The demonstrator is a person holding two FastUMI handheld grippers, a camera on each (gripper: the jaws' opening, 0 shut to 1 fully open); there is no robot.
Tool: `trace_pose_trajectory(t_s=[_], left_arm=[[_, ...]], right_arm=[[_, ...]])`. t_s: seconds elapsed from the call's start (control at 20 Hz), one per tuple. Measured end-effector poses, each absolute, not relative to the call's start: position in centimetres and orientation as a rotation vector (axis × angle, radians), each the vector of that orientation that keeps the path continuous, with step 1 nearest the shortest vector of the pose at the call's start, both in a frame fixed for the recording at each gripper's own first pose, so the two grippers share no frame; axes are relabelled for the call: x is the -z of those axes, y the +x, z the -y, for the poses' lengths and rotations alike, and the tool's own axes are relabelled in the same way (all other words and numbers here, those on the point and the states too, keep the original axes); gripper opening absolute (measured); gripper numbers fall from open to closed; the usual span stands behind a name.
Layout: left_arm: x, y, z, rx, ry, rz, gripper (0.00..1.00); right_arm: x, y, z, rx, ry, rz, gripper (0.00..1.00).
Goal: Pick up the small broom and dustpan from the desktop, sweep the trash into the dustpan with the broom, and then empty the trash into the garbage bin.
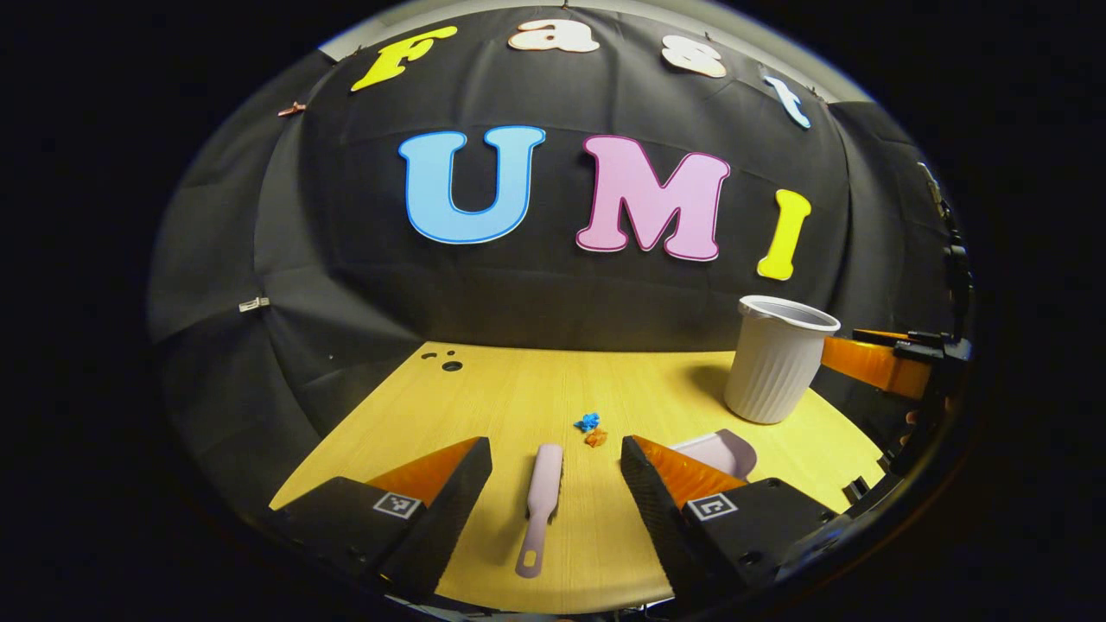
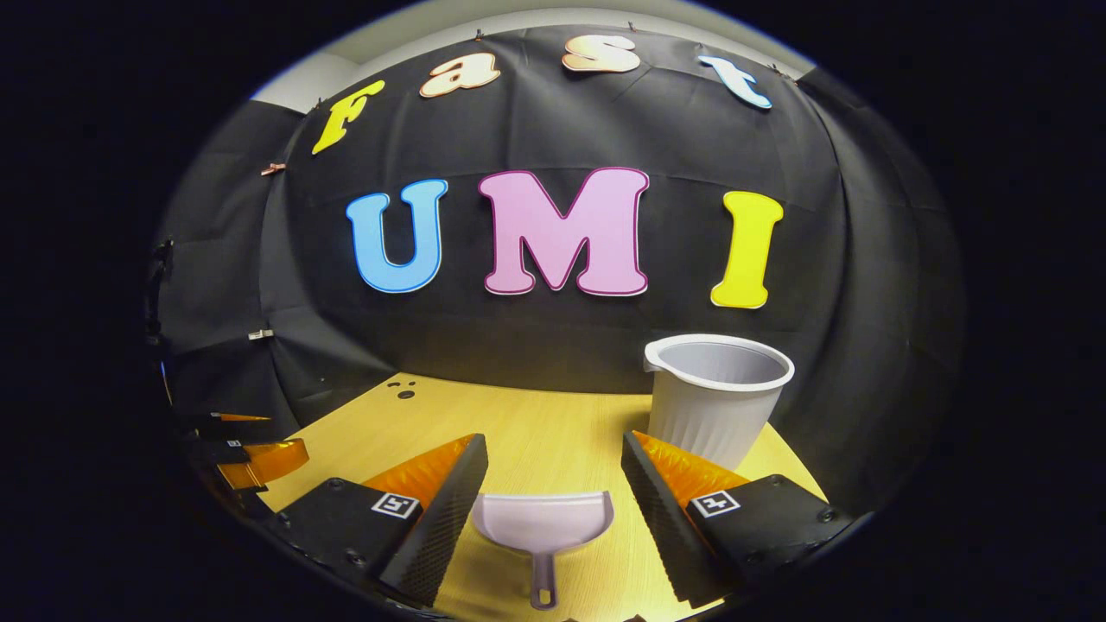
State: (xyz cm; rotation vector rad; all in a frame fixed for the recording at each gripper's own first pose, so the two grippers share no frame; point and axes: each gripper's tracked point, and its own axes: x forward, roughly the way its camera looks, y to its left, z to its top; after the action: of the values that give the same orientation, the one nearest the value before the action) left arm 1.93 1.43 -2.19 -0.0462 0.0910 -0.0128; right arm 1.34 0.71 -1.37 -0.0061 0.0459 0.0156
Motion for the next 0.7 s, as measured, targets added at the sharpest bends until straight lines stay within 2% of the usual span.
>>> trace_pose_trajectory(t_s=[0.35,0.7], left_arm=[[3.3,3.0,-1.6,0.031,-0.019,-0.15,0.96],[8.4,6.0,-1.5,0.062,-0.023,-0.361,0.96]], right_arm=[[2.0,1.4,-0.3,-0.012,-0.002,-0.062,0.98],[3.9,1.5,1.2,0.01,0.011,-0.103,0.98]])
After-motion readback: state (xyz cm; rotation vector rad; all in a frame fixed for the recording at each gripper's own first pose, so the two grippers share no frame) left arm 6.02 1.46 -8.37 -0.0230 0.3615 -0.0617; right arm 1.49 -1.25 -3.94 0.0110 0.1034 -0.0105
